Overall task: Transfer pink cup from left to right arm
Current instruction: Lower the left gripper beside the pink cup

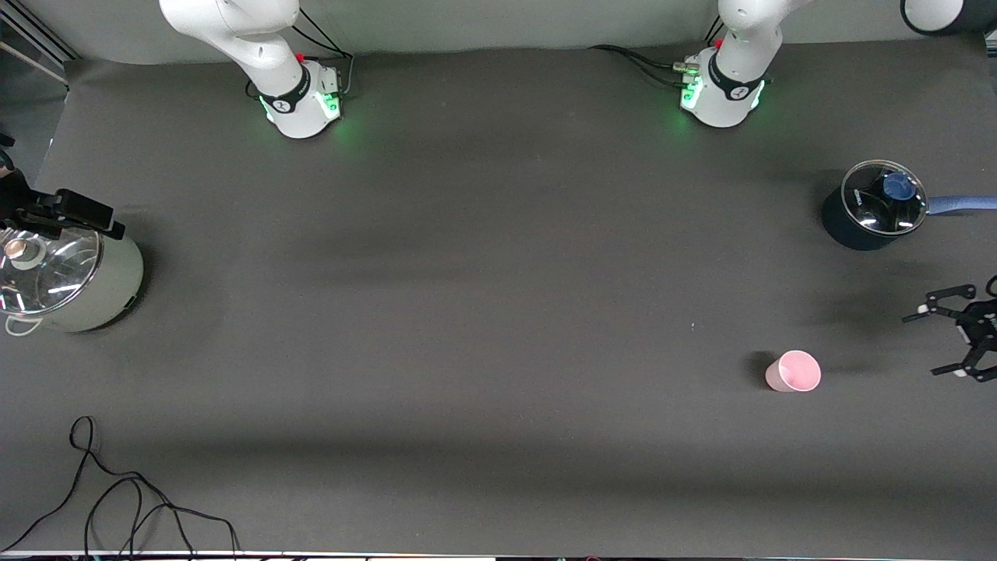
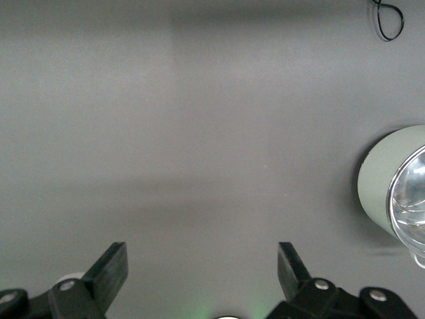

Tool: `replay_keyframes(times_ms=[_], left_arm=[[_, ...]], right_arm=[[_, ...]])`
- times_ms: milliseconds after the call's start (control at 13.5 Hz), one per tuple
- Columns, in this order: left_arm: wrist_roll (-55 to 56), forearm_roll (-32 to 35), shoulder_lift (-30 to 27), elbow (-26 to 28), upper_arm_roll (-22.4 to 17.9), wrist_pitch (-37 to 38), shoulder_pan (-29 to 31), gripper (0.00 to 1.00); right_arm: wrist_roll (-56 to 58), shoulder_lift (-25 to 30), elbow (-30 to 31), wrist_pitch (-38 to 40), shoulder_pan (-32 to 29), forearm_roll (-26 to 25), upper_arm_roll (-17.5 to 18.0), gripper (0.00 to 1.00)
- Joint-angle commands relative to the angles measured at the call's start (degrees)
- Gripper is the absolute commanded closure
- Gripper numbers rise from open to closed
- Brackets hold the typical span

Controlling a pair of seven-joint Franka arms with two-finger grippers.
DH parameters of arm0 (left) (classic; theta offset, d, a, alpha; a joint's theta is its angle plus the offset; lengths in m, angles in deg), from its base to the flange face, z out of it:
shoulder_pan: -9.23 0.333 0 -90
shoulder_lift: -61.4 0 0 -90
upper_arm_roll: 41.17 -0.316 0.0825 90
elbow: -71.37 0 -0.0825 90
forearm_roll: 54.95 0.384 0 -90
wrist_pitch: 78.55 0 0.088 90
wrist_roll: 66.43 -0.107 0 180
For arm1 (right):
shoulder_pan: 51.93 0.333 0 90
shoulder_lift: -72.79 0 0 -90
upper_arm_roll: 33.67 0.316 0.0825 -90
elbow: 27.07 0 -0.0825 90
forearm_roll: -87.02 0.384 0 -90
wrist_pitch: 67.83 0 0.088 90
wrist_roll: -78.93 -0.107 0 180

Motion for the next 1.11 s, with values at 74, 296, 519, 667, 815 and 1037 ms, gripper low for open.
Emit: replay_keyframes(times_ms=[74, 296, 519, 667, 815, 1037], left_arm=[[-7.99, -5.3, 5.15, -1.83, 0.6, 1.45, 0.62, 0.0], [-13.52, -7.93, 8.92, -1.74, 1.31, 1.89, 0.8, 0.0], [-17.48, -9.7, 12.09, -1.74, 1.57, 2.24, 1.41, 0.0], [-19.16, -11.02, 13.76, -1.74, 1.57, 2.42, 1.5, 0.0], [-20.04, -11.81, 15.17, -1.74, 1.57, 2.85, 1.5, 0.0], [-23.03, -14.0, 17.63, -1.74, 2.01, 3.47, 2.29, 0.0]], right_arm=[[0.27, -0.68, -1.12, 0.91, -0.19, 0.94, -0.16, 0.0], [0.19, -0.68, -1.21, 0.91, -0.19, 0.94, -0.16, 0.0], [0.19, -0.68, -1.12, 0.91, -0.19, 0.94, -0.25, 0.0], [0.27, -0.77, -1.21, 0.91, -0.27, 0.85, -0.25, 0.0], [0.1, -0.77, -1.21, 0.91, -0.19, 0.85, -0.25, 0.0], [0.27, -0.77, -1.12, 0.91, -0.27, 0.85, -0.25, 0.0]])
